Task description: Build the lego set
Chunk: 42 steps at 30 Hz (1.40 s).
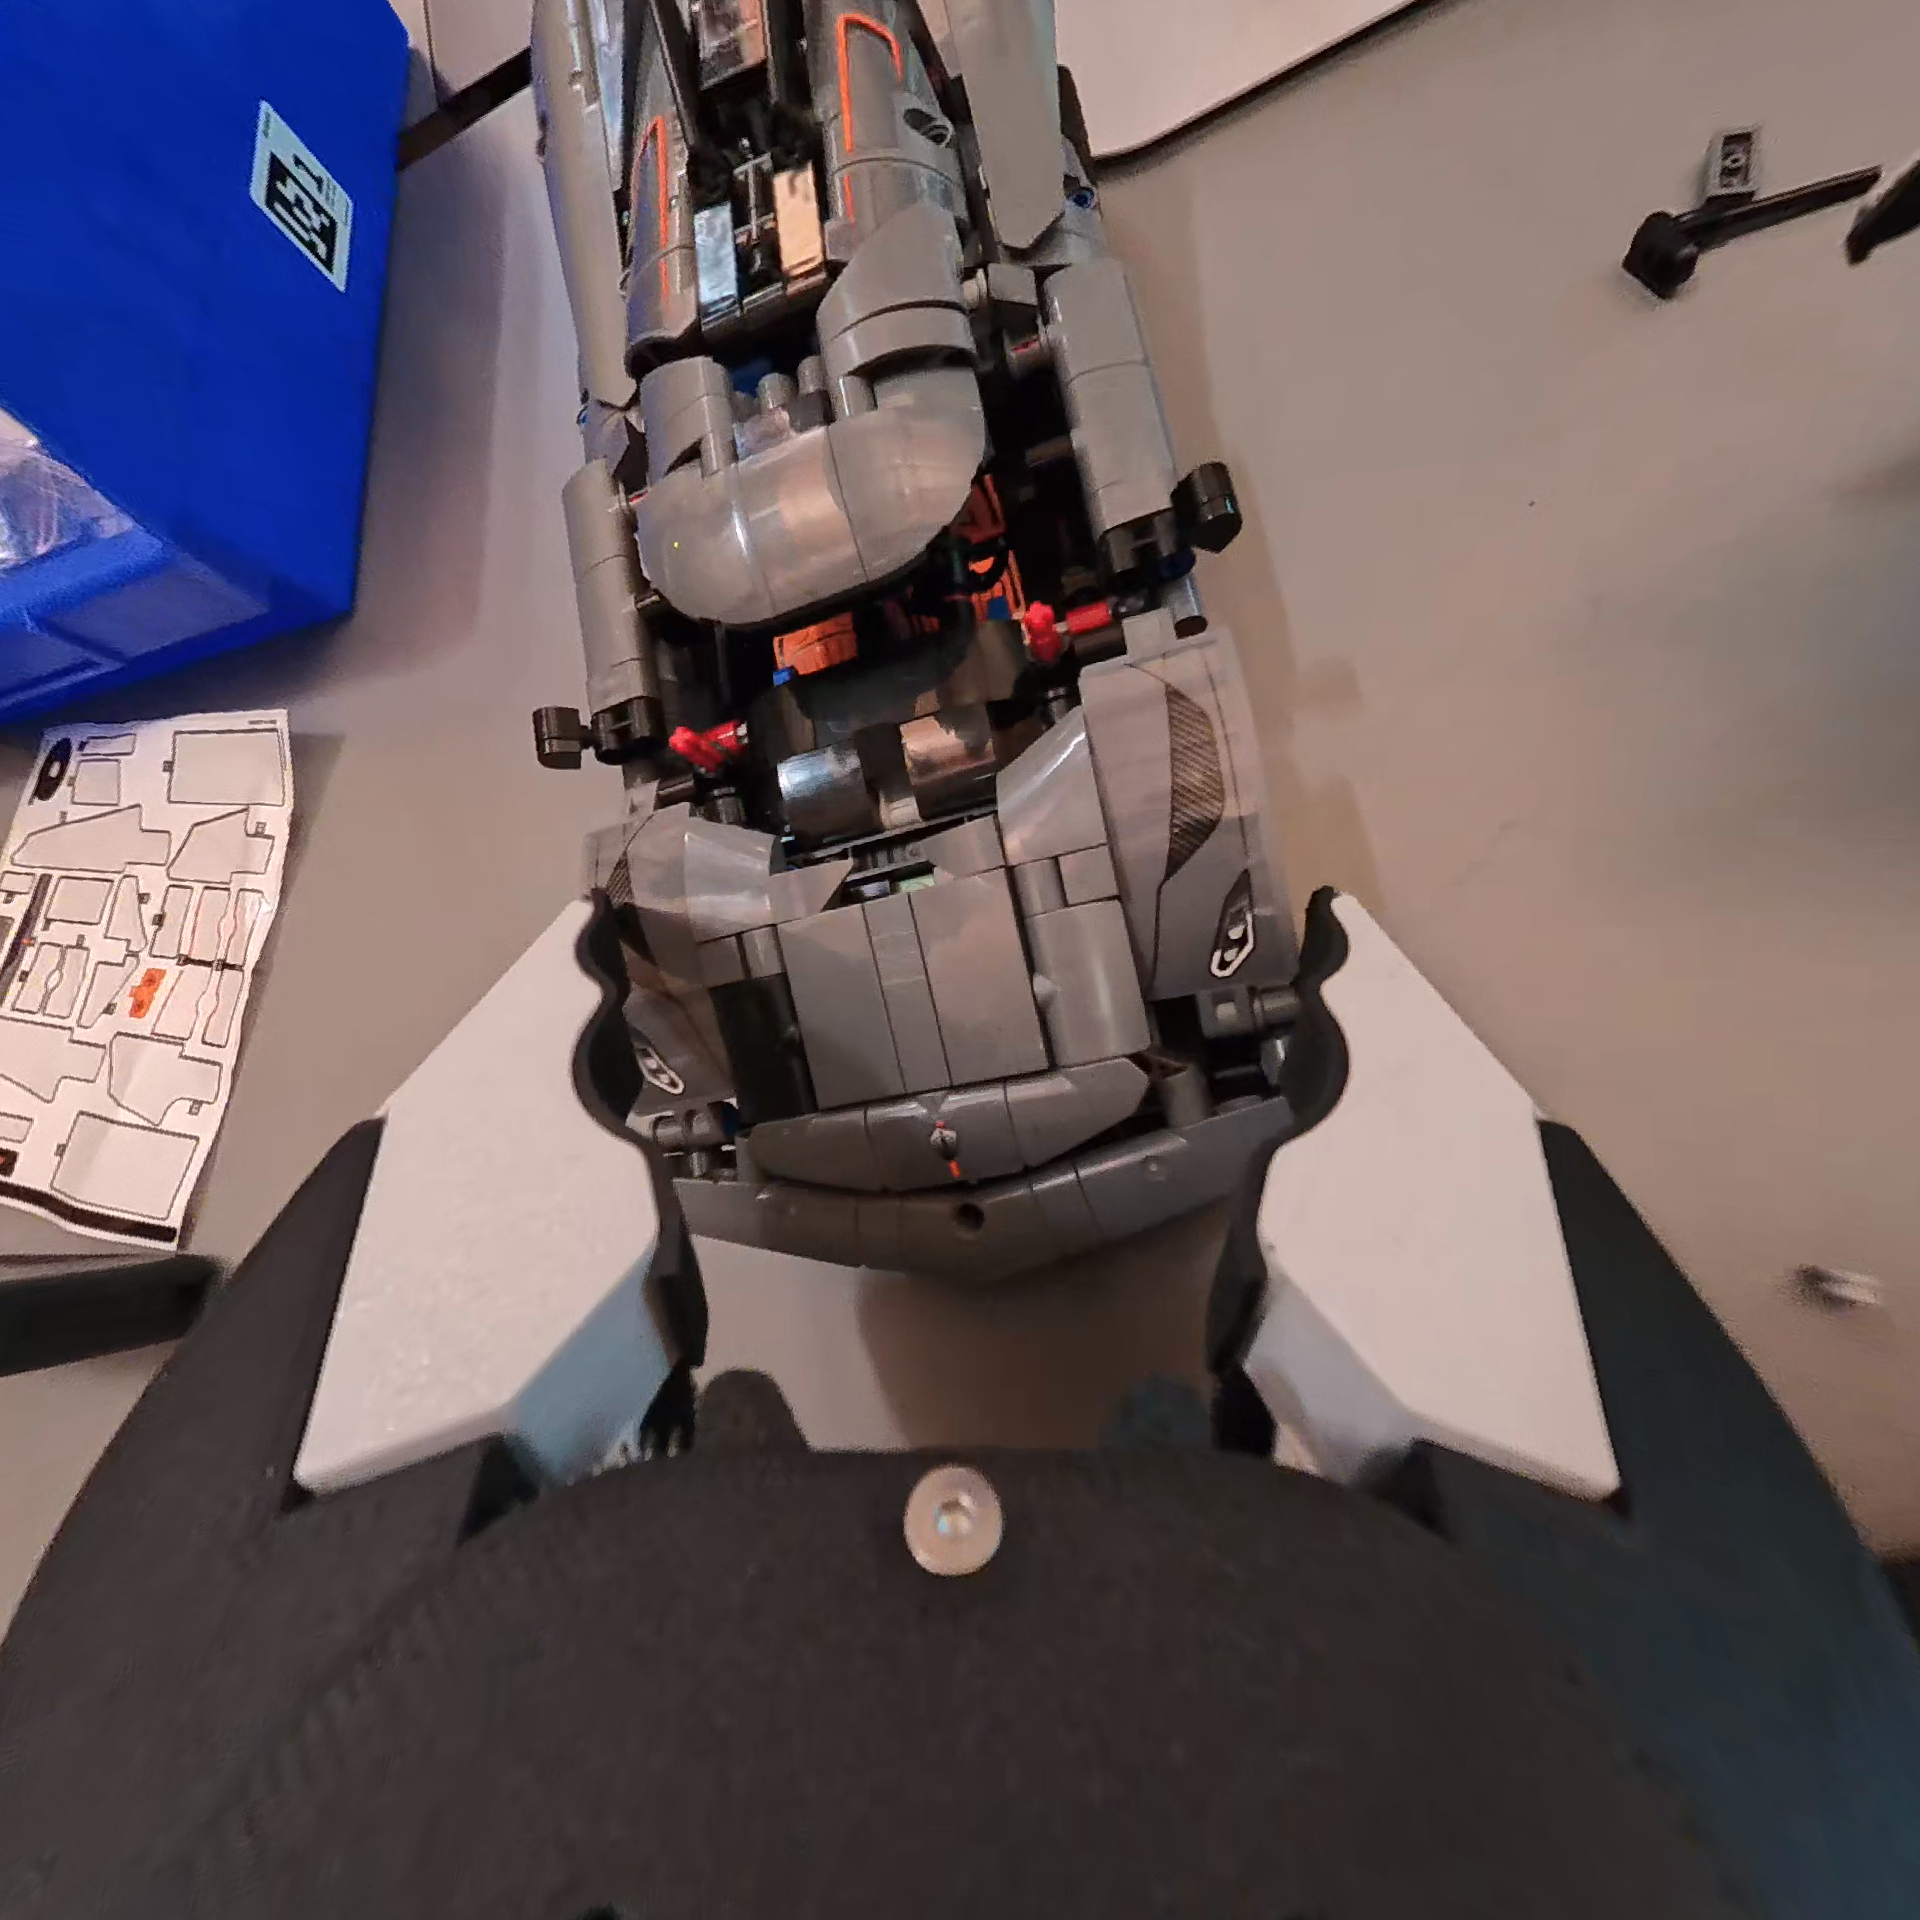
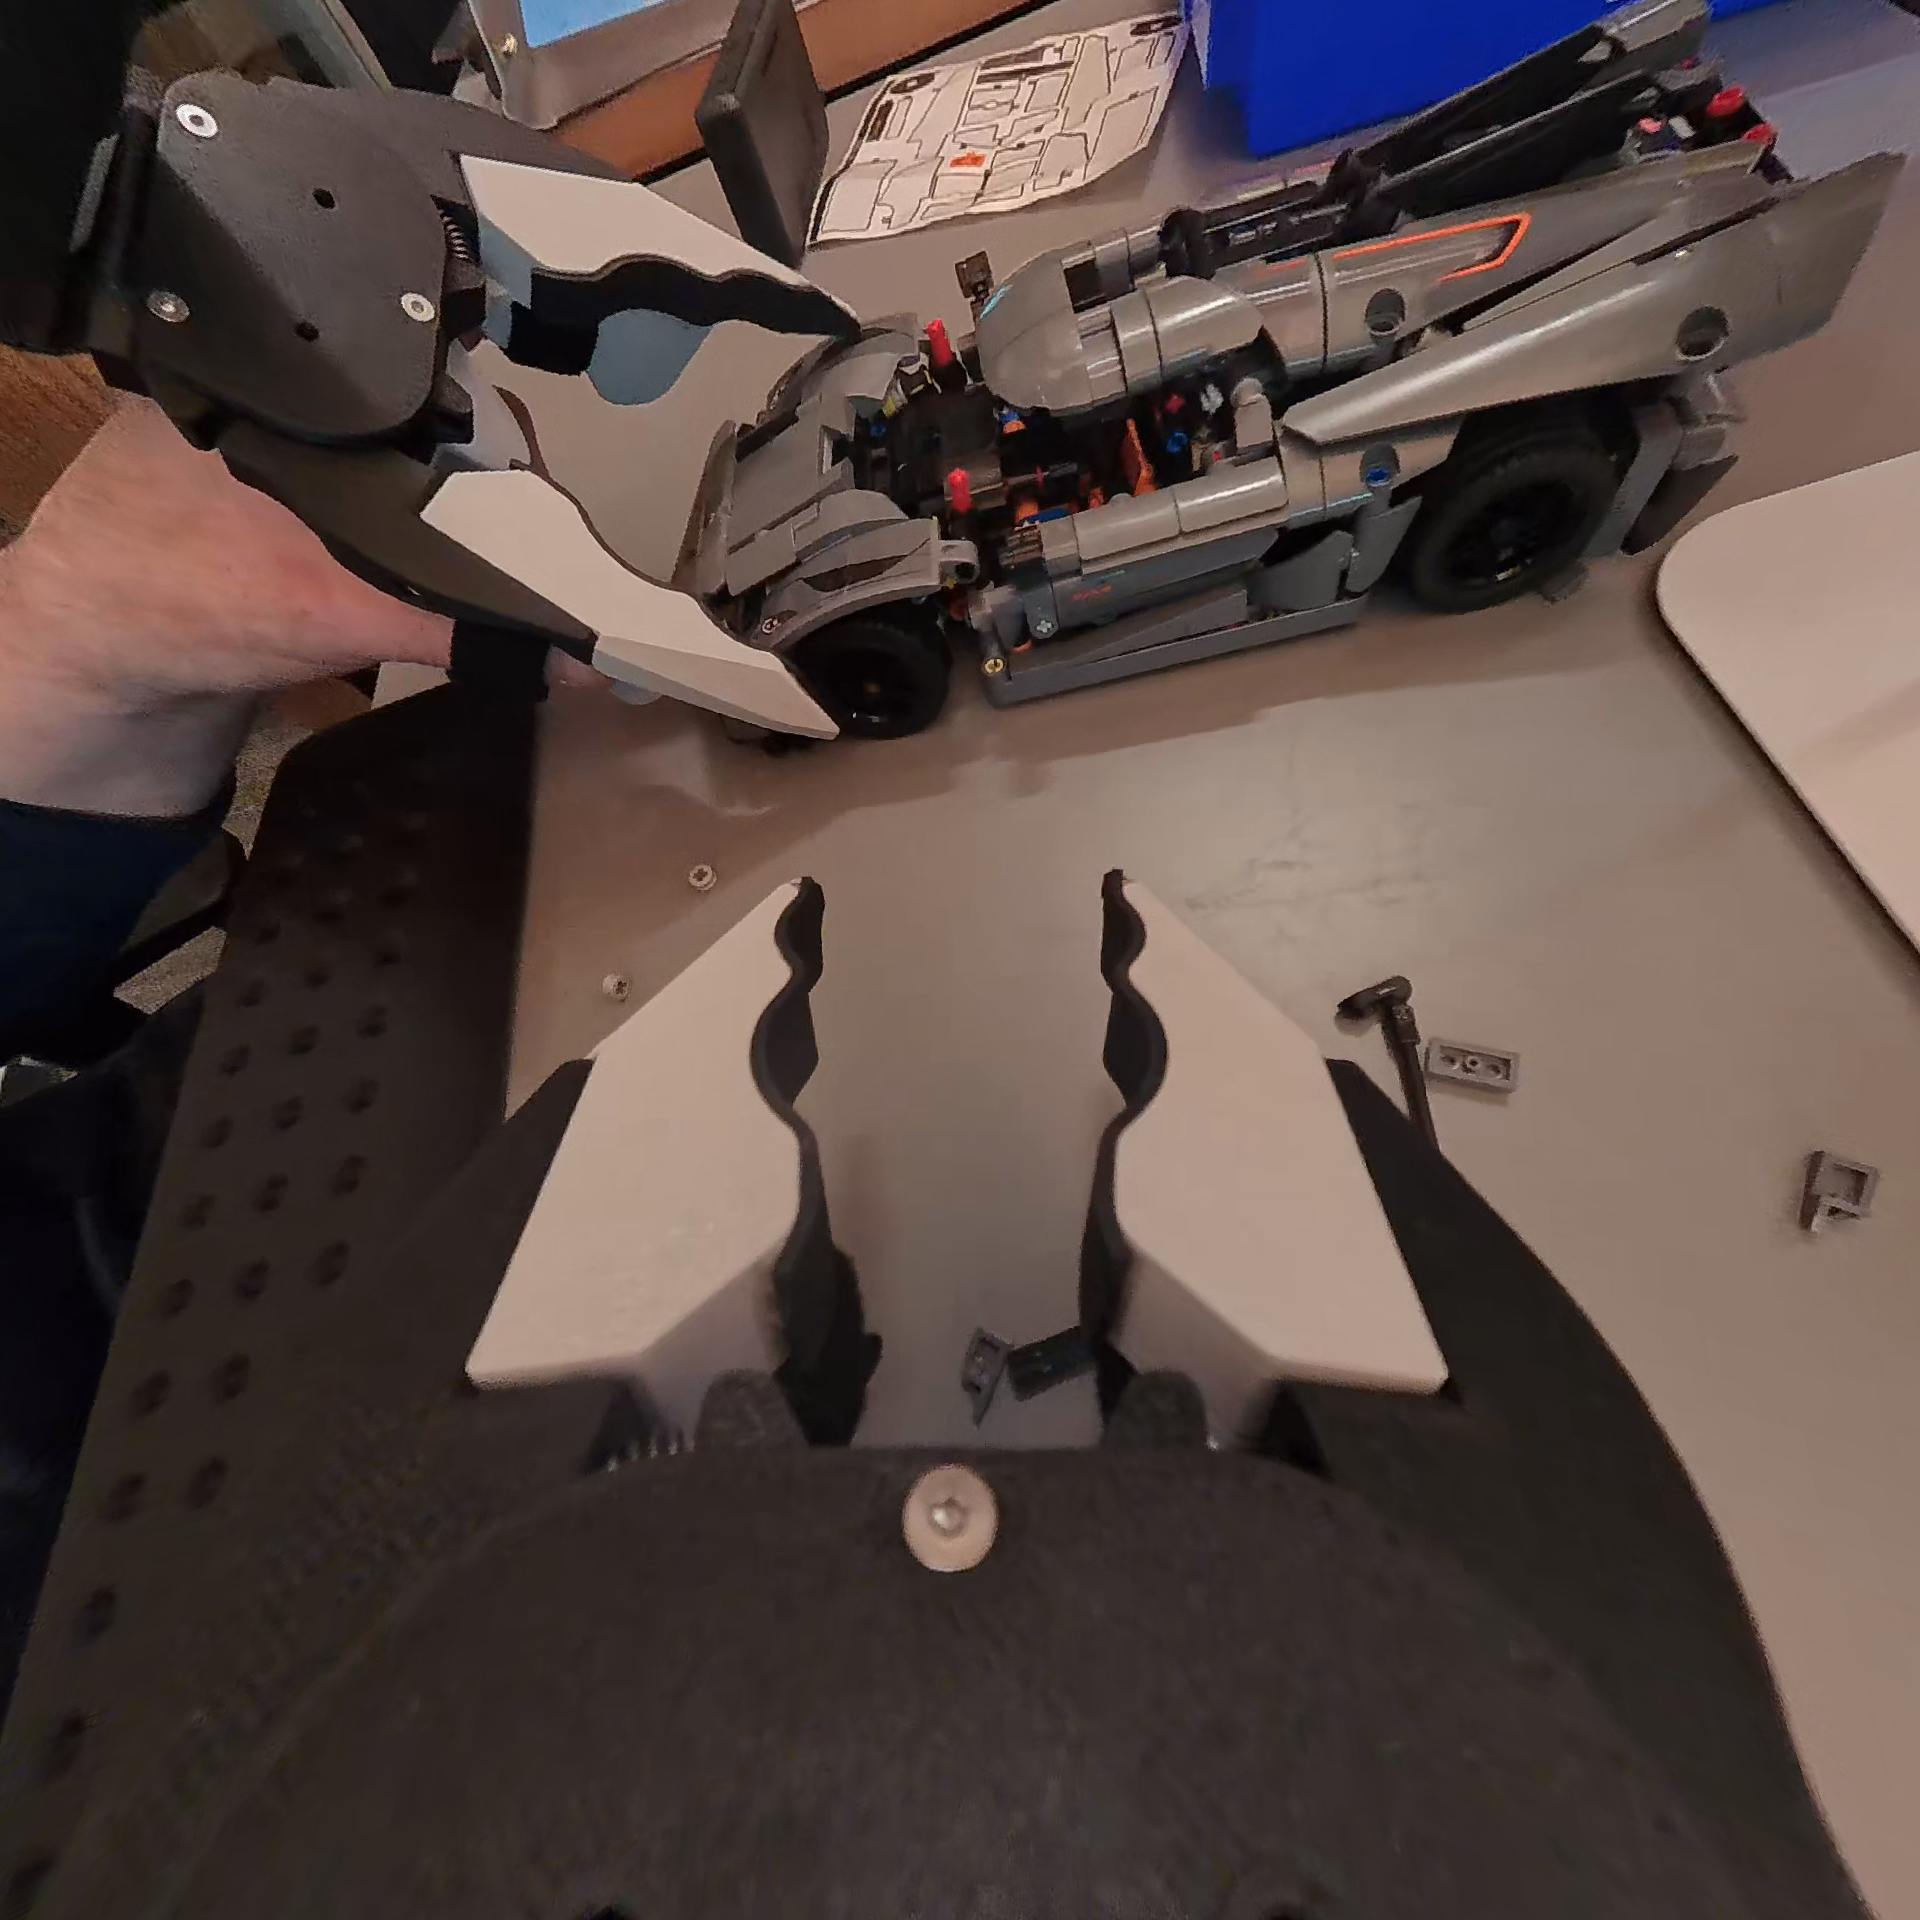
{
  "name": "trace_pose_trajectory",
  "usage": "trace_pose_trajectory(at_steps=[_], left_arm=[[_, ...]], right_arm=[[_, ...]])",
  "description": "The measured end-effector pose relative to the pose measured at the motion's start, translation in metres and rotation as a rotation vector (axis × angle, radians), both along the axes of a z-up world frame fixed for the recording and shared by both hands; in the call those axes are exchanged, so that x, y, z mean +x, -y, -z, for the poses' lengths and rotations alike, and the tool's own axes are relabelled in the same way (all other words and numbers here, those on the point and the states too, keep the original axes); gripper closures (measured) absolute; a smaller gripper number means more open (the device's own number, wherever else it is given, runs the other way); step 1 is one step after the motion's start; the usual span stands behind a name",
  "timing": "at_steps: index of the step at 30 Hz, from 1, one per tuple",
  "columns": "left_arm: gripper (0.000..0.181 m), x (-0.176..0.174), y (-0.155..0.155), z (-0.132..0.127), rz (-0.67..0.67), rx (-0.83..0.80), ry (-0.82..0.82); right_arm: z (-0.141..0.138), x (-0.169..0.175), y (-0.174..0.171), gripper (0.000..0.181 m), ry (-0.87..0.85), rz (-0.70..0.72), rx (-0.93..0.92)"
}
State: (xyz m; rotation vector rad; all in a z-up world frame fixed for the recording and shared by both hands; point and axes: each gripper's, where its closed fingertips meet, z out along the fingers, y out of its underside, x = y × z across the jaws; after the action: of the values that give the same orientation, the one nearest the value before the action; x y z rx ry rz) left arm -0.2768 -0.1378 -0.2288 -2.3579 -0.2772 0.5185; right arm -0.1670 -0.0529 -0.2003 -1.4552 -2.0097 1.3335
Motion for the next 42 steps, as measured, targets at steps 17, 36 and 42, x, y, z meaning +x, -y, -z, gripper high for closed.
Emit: trace_pose_trajectory(at_steps=[17, 36, 42], left_arm=[[0.060, -0.037, 0.060, 0.002, -0.047, -0.030, 0.049], [0.058, -0.038, 0.106, -0.001, -0.138, 0.006, 0.080], [0.067, -0.033, 0.109, -0.009, -0.143, 0.034, 0.065]], right_arm=[[0.001, 0.000, -0.005, 0.131, -0.016, 0.014, 0.038], [-0.018, 0.010, -0.057, 0.136, -0.133, 0.151, 0.132], [-0.034, 0.013, -0.065, 0.137, -0.218, 0.160, 0.176]])
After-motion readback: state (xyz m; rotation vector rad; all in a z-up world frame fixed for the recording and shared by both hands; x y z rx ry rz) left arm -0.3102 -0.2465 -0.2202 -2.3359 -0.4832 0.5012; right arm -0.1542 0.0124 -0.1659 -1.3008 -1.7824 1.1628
